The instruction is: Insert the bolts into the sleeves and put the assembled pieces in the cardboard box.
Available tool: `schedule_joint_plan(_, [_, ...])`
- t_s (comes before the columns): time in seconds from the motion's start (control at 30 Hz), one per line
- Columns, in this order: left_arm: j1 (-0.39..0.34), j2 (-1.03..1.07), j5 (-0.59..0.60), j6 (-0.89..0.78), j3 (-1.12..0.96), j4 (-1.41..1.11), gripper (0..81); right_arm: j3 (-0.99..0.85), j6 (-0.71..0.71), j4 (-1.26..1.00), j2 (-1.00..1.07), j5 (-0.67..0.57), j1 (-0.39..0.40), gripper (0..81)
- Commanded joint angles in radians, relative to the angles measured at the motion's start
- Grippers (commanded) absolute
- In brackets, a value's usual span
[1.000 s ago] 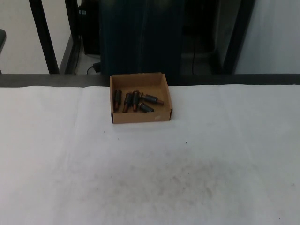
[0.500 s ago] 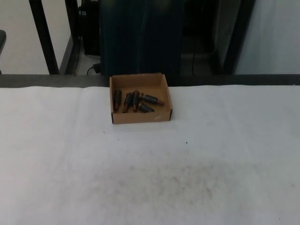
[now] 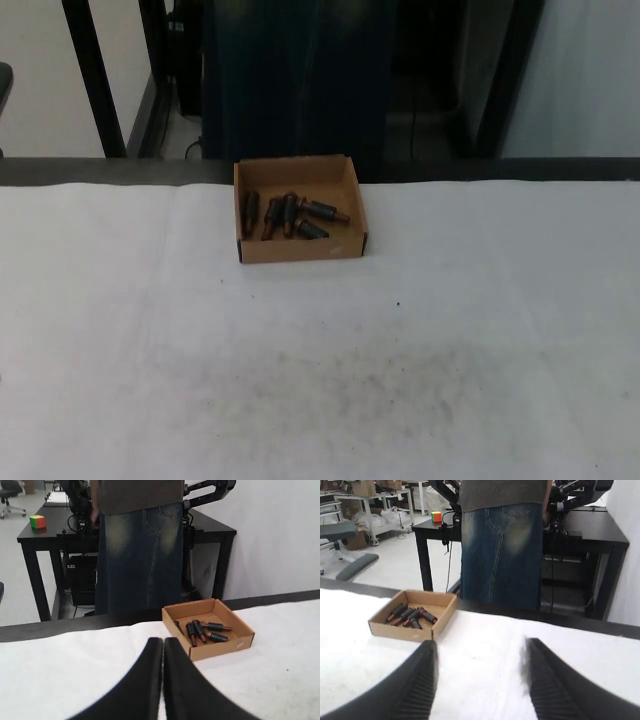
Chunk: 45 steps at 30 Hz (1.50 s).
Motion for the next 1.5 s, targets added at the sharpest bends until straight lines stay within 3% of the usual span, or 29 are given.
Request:
schedule_joint_plan(0.0, [0.016,-0.004,-0.002,0.037,0.058,-0.125,0.8,0.073,-0.030,-0.093,-0.007,0.003,-0.002,50.4])
schedule_joint_plan(0.07, [0.034,-0.004,0.002,0.029,0.095,-0.206,0.8,0.115,-0.038,-0.177,-0.020,0.003,-0.004,50.4])
schedule_joint_plan(0.27, [0.100,-0.004,0.006,0.029,0.112,-0.276,0.8,0.187,-0.260,-0.257,-0.140,-0.072,-0.004,50.4])
schedule_joint_plan(0.53, [0.106,-0.004,0.006,0.128,0.112,-0.248,0.8,0.230,-0.260,-0.258,-0.194,-0.071,-0.004,50.4])
schedule_joint_plan(0.87, [0.106,-0.004,-0.001,0.127,0.112,-0.121,0.8,0.232,-0.213,-0.197,-0.194,-0.039,-0.004,50.1])
schedule_joint_plan(0.97, [0.106,-0.004,-0.001,0.127,0.112,-0.121,0.8,0.232,-0.155,-0.197,-0.194,0.034,-0.004,41.2])
schedule_joint_plan(1.17, [0.106,-0.004,-0.001,0.127,0.112,-0.117,0.8,0.232,-0.147,-0.204,-0.194,0.102,-0.004,1.8])
schedule_joint_plan(1.47, [0.106,-0.004,-0.001,0.127,0.112,-0.117,0.8,0.232,-0.142,-0.204,-0.194,0.102,-0.004,0.8])
